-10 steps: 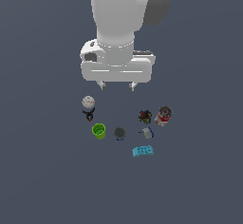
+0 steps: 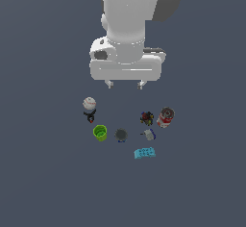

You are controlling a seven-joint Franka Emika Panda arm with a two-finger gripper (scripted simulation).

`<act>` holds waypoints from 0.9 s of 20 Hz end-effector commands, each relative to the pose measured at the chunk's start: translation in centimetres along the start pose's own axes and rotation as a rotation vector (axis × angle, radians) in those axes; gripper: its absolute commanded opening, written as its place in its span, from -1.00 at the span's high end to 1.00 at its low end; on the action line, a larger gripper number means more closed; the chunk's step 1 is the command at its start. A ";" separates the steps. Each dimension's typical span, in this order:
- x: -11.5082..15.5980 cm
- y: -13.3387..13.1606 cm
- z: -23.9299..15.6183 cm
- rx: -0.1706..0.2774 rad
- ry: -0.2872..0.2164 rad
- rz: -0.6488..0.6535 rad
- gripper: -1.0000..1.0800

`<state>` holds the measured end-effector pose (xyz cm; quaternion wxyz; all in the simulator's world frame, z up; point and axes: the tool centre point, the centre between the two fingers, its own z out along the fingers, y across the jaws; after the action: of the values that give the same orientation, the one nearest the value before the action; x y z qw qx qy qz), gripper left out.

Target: Pick up a designated object from a clutter of objects.

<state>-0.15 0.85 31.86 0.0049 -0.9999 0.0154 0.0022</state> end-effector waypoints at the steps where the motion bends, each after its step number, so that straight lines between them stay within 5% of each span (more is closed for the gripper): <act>1: -0.1 -0.4 -0.2 0.002 -0.002 -0.004 -0.92; 18: 0.2 -3.2 2.7 -0.010 0.000 0.098 -0.92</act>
<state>0.12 3.52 29.67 0.0008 -0.9984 0.0559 0.0027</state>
